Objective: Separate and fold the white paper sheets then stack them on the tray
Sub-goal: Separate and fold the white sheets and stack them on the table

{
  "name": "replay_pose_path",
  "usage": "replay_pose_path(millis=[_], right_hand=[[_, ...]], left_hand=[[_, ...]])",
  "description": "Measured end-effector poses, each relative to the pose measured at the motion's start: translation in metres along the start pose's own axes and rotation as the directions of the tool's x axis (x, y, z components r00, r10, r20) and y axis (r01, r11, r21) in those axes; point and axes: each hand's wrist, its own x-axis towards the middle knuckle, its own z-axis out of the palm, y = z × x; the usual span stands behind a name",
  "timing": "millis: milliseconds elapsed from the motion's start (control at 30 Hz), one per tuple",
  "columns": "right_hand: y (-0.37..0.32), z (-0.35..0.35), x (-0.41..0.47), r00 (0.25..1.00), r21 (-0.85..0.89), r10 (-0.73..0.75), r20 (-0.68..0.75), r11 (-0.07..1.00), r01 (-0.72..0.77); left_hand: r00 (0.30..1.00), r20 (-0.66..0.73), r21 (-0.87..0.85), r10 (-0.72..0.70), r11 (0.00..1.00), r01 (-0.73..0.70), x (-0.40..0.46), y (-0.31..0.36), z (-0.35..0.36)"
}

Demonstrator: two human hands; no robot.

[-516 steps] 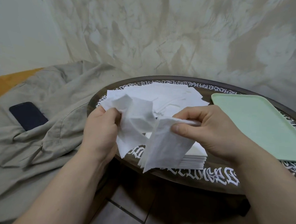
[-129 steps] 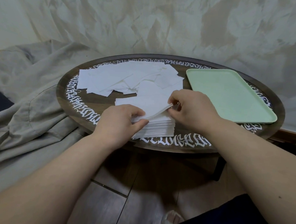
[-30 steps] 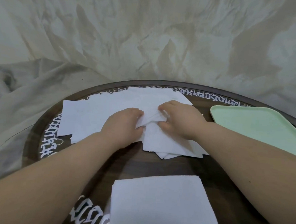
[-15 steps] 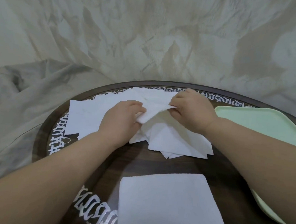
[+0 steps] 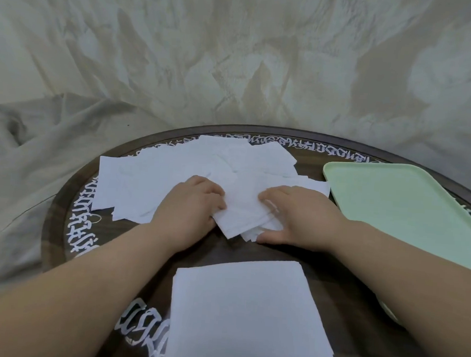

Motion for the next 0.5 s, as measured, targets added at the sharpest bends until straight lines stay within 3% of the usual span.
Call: replay_pose_path(millis=[200, 333, 500], right_hand=[[-0.004, 0.002, 0.007, 0.999, -0.006, -0.015, -0.048, 1.000, 0.015], [-0.006, -0.001, 0.016, 0.995, -0.049, 0.004, -0.101, 0.999, -0.009], [-0.005, -0.006, 0.015, 0.997, -0.051, -0.020, 0.075, 0.998, 0.024]], left_hand=[[0.976, -0.213, -0.057, -0.039, 0.998, 0.028, 0.010, 0.004, -0.014], [0.981, -0.152, -0.088, -0.122, 0.990, 0.110, 0.011, 0.005, -0.023], [0.973, 0.016, -0.045, -0.229, 0.972, 0.230, 0.000, -0.003, -0.020]])
